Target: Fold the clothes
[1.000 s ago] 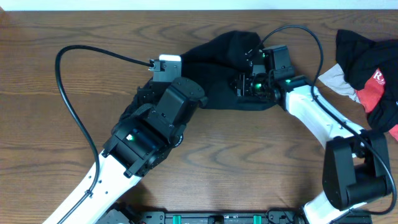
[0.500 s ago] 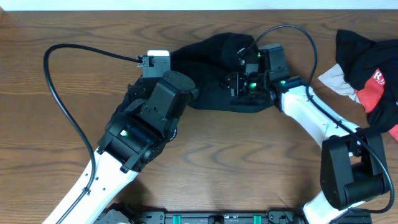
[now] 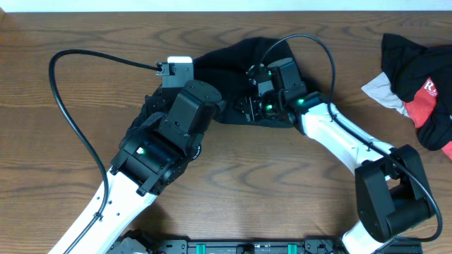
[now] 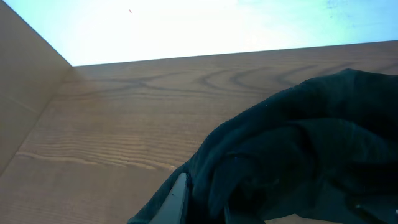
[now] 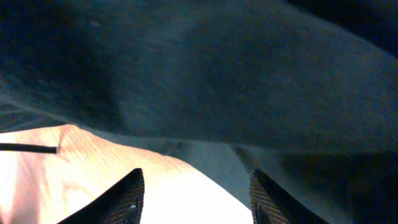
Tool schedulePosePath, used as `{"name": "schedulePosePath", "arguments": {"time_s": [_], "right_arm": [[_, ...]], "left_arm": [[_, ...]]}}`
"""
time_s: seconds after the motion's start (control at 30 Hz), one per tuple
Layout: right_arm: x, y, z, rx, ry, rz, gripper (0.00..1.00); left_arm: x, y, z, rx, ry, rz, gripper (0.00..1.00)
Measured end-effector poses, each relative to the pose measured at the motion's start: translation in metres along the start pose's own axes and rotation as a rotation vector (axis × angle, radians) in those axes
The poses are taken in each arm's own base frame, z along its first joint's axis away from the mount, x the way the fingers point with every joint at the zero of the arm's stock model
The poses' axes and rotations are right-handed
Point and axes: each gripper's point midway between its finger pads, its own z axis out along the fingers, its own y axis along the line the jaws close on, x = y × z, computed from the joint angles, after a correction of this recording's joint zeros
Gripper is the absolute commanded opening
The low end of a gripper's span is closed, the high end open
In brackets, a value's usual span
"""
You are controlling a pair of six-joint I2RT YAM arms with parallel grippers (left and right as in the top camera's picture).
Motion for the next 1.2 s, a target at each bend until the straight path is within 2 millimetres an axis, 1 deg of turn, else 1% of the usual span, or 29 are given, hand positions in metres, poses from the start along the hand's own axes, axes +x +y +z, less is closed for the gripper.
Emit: {"name": "schedulePosePath", "arguments": {"time_s": [0.07, 0.13, 0.23, 0.37, 0.47, 0.53, 0.6, 0.73, 0.83, 0.93, 1.07, 1.1, 1.2], "right_arm": [[-0.002, -0.003, 0.004, 0.021, -0.011, -0.014, 0.52], [-0.003, -0.011, 0.010, 0.046, -0.020, -0.015, 0.52], [-0.003, -0.024, 0.018, 0.072, -0.028, -0.006, 0.52], [-0.009, -0.041, 0.022, 0.094, -0.055, 0.010, 0.52], [-0.017, -0.054, 0.017, 0.113, -0.083, 0.028, 0.52], [-0.019, -0.061, 0.015, 0.131, -0.093, 0.040, 0.52], [-0.022, -0.071, 0.011, 0.155, -0.103, 0.053, 0.53], [-0.024, -0.089, 0.004, 0.196, -0.117, 0.082, 0.55], [-0.023, -0.105, -0.003, 0.224, -0.110, 0.118, 0.56], [-0.023, -0.120, -0.012, 0.256, -0.103, 0.155, 0.56], [-0.031, -0.143, -0.033, 0.317, -0.119, 0.200, 0.57], [-0.036, -0.149, -0.041, 0.333, -0.131, 0.209, 0.57], [-0.048, -0.158, -0.060, 0.365, -0.170, 0.220, 0.57]], "left_arm": [[0.000, -0.001, 0.000, 0.010, 0.003, -0.001, 0.06], [0.001, -0.004, -0.002, 0.032, 0.006, -0.005, 0.06], [-0.001, -0.007, -0.010, 0.083, -0.001, -0.019, 0.06], [-0.007, -0.013, -0.035, 0.192, -0.038, -0.035, 0.06], [-0.012, -0.018, -0.061, 0.289, -0.079, -0.041, 0.06], [-0.014, -0.020, -0.075, 0.337, -0.101, -0.045, 0.06], [-0.016, -0.021, -0.088, 0.379, -0.122, -0.045, 0.06], [-0.018, -0.018, -0.103, 0.421, -0.154, -0.043, 0.06], [-0.017, -0.014, -0.106, 0.423, -0.157, -0.044, 0.06], [-0.016, -0.015, -0.106, 0.426, -0.153, -0.039, 0.06], [-0.014, -0.022, -0.111, 0.458, -0.153, -0.024, 0.06], [-0.013, -0.025, -0.114, 0.469, -0.154, -0.018, 0.05], [-0.010, -0.032, -0.121, 0.503, -0.150, 0.007, 0.06]]}}
